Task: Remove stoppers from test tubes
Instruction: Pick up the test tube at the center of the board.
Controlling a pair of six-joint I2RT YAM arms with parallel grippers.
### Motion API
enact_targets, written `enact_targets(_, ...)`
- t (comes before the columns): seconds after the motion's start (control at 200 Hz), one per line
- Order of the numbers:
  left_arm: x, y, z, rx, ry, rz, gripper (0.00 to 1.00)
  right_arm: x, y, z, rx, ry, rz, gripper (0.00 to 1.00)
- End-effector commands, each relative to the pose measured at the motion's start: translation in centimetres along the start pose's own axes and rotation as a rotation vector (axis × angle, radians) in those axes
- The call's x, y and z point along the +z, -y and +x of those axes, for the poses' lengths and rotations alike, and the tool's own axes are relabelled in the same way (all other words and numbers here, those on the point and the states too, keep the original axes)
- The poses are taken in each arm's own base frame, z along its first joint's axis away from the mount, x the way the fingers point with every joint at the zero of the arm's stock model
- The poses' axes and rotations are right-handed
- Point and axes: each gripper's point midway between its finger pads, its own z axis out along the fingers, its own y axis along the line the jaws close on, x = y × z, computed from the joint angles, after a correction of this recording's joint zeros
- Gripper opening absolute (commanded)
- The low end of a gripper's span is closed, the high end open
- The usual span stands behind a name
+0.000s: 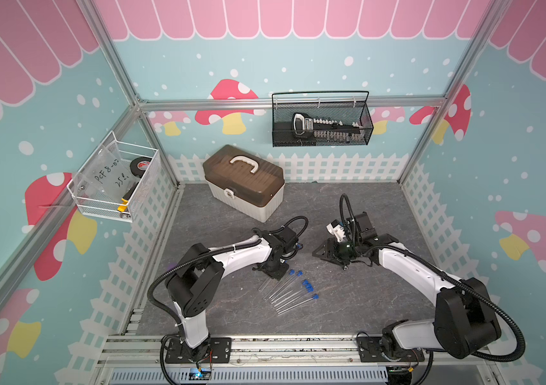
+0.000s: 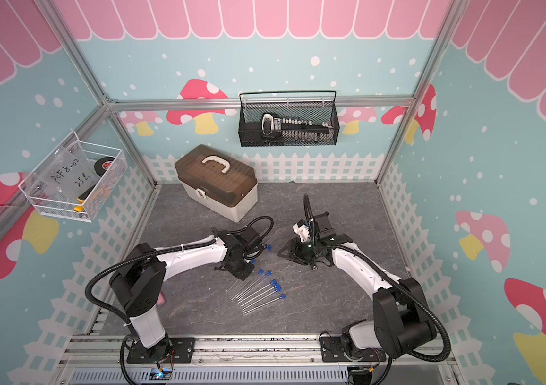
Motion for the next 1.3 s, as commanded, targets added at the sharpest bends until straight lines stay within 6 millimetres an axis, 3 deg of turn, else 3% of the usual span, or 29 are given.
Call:
enact_targets(0.0, -5.8, -0.6, -1.4, 0.066, 0.114, -0.019, 0.01, -1.4, -2.1, 0.0, -0.058, -0.006, -0.025, 0.46)
enact_targets(0.135, -10.5, 1.4, -2.6, 0.141, 0.231, 0.142, 0.01, -3.0, -3.3, 1.2, -0.063, -0.048, -0.028, 0.50)
enact_targets(0.26, -14.8, 5.1, -2.2, 0.246, 0.308, 0.363, 0.02, -5.4, -6.7, 2.1, -0.086, -0.066, -0.116, 0.57)
enact_targets(0.42, -17.5, 7.0, -0.4, 0.300, 0.307, 0.494, 0.03, -8.3, -10.5, 3.5, -0.097, -0.091, -0.221, 0.59)
enact_targets(0.62, -19.4, 7.6, 0.6, 0.317, 0.334, 0.540, 0.03, -9.7, -12.5, 4.9, -0.102, -0.144, -0.268, 0.60)
enact_targets(0.905, -20.5, 7.8, 0.7, 0.328, 0.359, 0.548, 0.03, -7.8, -14.0, 4.9, -0.150, -0.193, -0.259, 0.57)
enact_targets(1.091, -20.8, 7.9, 1.1, 0.328, 0.364, 0.553, 0.03, -7.1, -14.5, 4.4, -0.149, -0.185, -0.275, 0.46)
enact_targets(1.296, -20.9, 8.3, 1.0, 0.338, 0.365, 0.564, 0.03, -6.6, -14.5, 4.3, -0.140, -0.183, -0.283, 0.43)
